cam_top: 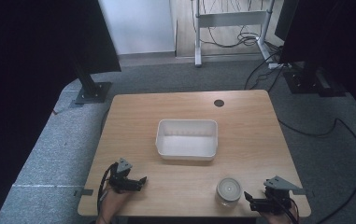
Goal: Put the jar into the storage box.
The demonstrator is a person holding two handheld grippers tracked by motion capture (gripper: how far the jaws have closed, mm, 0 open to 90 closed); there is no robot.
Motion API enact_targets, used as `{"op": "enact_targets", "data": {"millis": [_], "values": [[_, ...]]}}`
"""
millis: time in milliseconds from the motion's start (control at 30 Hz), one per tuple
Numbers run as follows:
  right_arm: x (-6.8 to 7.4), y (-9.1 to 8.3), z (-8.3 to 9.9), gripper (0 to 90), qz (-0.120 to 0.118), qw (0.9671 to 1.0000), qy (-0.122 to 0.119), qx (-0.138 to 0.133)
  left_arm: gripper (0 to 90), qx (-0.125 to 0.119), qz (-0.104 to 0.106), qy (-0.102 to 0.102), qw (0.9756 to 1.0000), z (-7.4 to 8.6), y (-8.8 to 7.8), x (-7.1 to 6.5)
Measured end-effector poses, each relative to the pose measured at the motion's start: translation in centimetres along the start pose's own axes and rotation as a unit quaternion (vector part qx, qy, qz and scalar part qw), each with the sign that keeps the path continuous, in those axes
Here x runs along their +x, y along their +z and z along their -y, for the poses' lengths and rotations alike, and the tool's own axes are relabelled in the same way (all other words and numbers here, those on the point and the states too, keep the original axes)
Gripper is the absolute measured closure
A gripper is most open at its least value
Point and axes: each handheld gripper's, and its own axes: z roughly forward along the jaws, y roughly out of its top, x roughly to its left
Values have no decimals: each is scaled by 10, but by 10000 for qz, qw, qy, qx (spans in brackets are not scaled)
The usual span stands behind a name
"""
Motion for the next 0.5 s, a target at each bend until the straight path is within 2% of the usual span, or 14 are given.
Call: {"op": "enact_targets", "data": {"millis": [233, 500], "values": [[7, -6, 3, 13, -167, 9999, -19, -20, 13, 1, 0, 1, 10000, 0, 0, 0], [16, -14, 6, 15, -330, 9993, -167, -30, 13, 2, 0, 1, 10000, 0, 0, 0]]}}
